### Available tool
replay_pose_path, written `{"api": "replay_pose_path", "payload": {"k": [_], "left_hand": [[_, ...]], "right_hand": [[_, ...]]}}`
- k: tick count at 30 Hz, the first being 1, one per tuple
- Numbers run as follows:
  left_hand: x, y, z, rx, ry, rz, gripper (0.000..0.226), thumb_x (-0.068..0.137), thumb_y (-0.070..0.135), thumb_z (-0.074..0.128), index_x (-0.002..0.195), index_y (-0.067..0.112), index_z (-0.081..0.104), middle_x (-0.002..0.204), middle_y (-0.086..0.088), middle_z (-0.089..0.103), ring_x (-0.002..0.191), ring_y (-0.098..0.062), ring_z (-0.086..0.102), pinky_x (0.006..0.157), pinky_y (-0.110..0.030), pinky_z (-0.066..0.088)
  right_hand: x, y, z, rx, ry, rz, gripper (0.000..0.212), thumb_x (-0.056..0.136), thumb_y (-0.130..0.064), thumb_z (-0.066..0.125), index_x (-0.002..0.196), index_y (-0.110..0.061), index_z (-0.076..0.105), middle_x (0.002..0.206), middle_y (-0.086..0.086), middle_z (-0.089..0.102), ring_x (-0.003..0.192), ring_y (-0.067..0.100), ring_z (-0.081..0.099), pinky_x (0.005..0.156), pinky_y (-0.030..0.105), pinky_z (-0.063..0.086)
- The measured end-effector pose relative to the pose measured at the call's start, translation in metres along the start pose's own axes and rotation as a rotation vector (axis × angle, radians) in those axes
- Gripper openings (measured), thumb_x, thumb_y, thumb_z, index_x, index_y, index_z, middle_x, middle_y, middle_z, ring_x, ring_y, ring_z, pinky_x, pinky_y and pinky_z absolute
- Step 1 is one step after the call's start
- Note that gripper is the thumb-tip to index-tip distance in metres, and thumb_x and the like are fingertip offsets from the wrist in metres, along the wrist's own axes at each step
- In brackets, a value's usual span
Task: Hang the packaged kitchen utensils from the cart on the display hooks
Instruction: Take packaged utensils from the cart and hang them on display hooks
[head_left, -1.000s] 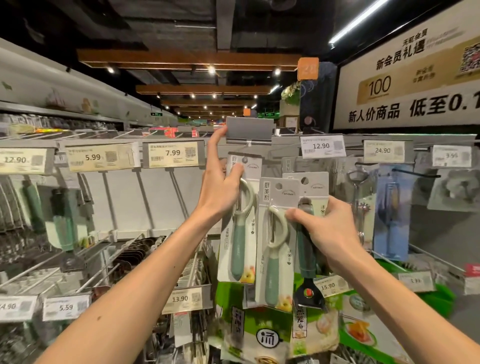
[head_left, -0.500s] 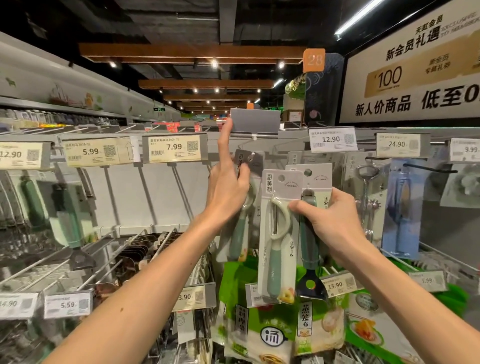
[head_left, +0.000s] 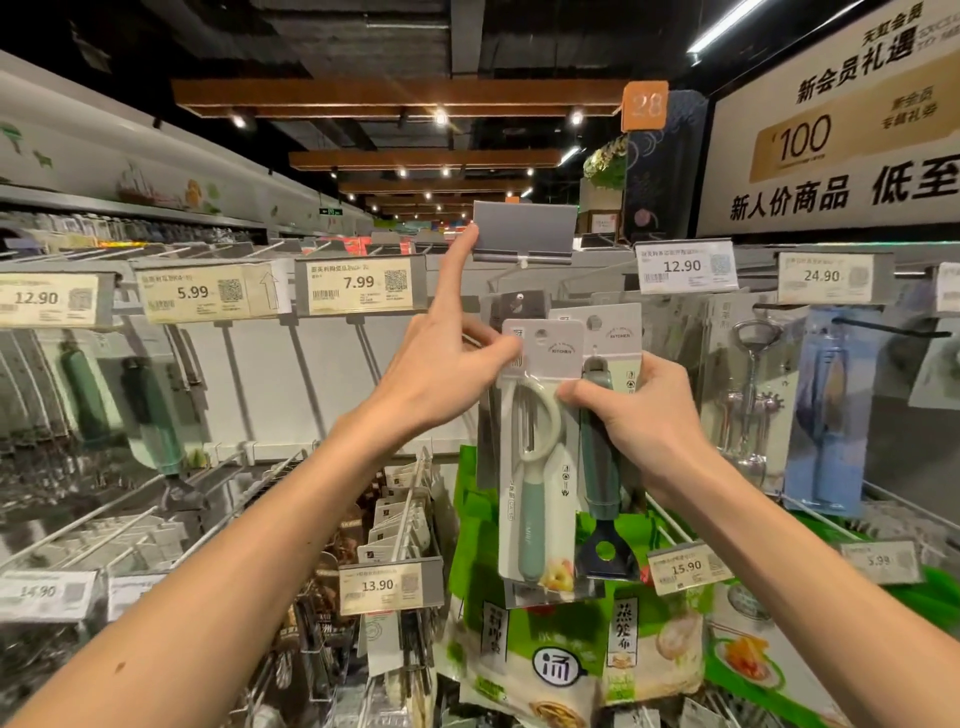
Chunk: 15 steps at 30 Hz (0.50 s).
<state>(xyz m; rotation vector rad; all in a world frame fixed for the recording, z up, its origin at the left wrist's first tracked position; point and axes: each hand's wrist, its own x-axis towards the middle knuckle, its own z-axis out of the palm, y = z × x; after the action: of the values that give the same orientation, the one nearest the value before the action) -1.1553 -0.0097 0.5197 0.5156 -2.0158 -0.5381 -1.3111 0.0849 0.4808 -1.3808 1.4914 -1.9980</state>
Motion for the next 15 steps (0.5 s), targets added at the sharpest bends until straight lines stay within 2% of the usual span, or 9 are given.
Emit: {"api": "replay_pose_path", "payload": {"k": [2, 4, 6, 8, 10, 12, 15], "left_hand": [[-0.001, 0.000, 0.000, -0.076, -0.029, -0.017, 0.102, 0.086, 0.017, 0.072, 0.152, 0.049, 0.002, 0.076, -0.009, 0.070, 0.072, -0.018, 0.070, 0.076, -0.030, 0.059], [-0.001, -0.001, 0.001, -0.148, -0.014, -0.024, 0.101, 0.086, 0.011, 0.074, 0.152, 0.048, 0.007, 0.077, -0.023, 0.065, 0.076, -0.029, 0.068, 0.076, -0.033, 0.060], [0.001, -0.002, 0.003, -0.235, 0.017, -0.030, 0.096, 0.087, 0.007, 0.073, 0.151, 0.048, 0.015, 0.073, -0.018, 0.061, 0.072, -0.029, 0.066, 0.070, -0.031, 0.059], [0.004, -0.003, 0.006, -0.267, 0.078, -0.013, 0.089, 0.088, 0.003, 0.070, 0.149, 0.046, 0.023, 0.075, -0.009, 0.060, 0.066, -0.017, 0.062, 0.066, -0.023, 0.056], [0.007, -0.004, 0.009, -0.272, 0.141, 0.005, 0.081, 0.090, 0.001, 0.066, 0.148, 0.043, 0.028, 0.088, -0.009, 0.063, 0.066, -0.013, 0.061, 0.064, -0.024, 0.058], [0.009, -0.003, 0.013, -0.282, 0.192, 0.025, 0.076, 0.091, -0.003, 0.061, 0.146, 0.041, 0.032, 0.110, -0.004, 0.064, 0.071, -0.021, 0.065, 0.062, -0.025, 0.058], [0.014, -0.005, 0.018, -0.263, 0.243, 0.070, 0.073, 0.091, -0.005, 0.059, 0.143, 0.040, 0.033, 0.133, -0.017, 0.056, 0.073, -0.023, 0.065, 0.059, -0.015, 0.052]], "right_hand": [[0.003, -0.002, 0.005, 0.018, -0.017, 0.004, 0.024, 0.076, -0.002, 0.077, 0.089, -0.022, 0.073, 0.084, -0.009, 0.078, 0.078, 0.010, 0.074, 0.068, 0.028, 0.059], [0.005, -0.003, 0.008, 0.032, -0.026, 0.005, 0.024, 0.077, -0.004, 0.078, 0.093, -0.021, 0.073, 0.085, -0.009, 0.078, 0.078, 0.010, 0.074, 0.067, 0.026, 0.057], [0.006, -0.003, 0.010, 0.047, -0.014, 0.012, 0.023, 0.078, -0.007, 0.079, 0.096, -0.020, 0.072, 0.085, -0.008, 0.078, 0.078, 0.009, 0.074, 0.067, 0.026, 0.057], [0.006, -0.003, 0.009, 0.076, 0.009, 0.008, 0.023, 0.078, -0.009, 0.080, 0.097, -0.019, 0.071, 0.084, -0.007, 0.077, 0.077, 0.008, 0.074, 0.064, 0.023, 0.058], [0.005, -0.002, 0.007, 0.085, 0.036, 0.001, 0.021, 0.079, -0.010, 0.080, 0.096, -0.019, 0.070, 0.078, -0.010, 0.076, 0.071, 0.003, 0.073, 0.057, 0.015, 0.054], [0.004, -0.001, 0.003, 0.070, 0.054, -0.007, 0.019, 0.080, -0.010, 0.079, 0.089, -0.022, 0.068, 0.071, -0.015, 0.074, 0.066, -0.002, 0.070, 0.052, 0.011, 0.050], [0.001, 0.002, -0.002, 0.047, 0.063, -0.005, 0.020, 0.080, -0.011, 0.079, 0.085, -0.026, 0.067, 0.070, -0.018, 0.073, 0.066, -0.004, 0.069, 0.051, 0.010, 0.049]]}}
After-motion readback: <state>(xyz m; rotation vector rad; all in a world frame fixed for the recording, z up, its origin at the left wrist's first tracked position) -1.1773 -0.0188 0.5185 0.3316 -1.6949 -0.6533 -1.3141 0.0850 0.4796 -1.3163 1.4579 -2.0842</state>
